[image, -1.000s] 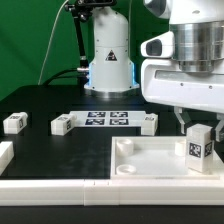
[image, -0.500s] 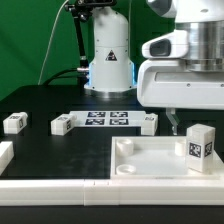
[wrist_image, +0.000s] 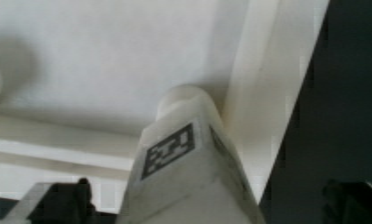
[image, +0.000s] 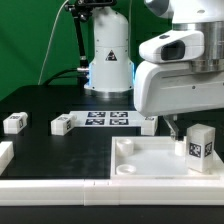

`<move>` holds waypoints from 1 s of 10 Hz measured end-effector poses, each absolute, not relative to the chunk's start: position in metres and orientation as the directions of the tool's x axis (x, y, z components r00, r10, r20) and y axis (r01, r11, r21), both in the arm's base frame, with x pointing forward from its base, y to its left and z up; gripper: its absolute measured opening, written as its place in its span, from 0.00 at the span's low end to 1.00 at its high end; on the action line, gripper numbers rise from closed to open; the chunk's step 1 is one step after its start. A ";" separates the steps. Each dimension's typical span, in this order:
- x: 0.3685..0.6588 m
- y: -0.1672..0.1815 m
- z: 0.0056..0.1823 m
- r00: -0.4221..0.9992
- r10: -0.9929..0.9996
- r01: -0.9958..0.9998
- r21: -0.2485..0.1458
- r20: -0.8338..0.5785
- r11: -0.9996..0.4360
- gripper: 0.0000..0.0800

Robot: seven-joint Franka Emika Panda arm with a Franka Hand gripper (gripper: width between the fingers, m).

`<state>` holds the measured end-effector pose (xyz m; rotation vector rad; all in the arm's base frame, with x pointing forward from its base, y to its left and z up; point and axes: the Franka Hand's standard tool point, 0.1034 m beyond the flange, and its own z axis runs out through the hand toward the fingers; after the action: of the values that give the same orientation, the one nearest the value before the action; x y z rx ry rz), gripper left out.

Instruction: Assemble one leg

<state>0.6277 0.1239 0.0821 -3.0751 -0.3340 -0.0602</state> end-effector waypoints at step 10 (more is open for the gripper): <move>0.628 0.122 0.082 0.923 0.381 0.383 -0.034 0.050 -0.923 0.37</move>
Offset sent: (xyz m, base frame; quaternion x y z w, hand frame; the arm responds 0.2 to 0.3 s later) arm -0.0032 0.0026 0.0006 0.0161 -0.0021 -0.1378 0.9903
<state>0.6279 0.1219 0.0819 -3.0382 -0.6034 -0.0663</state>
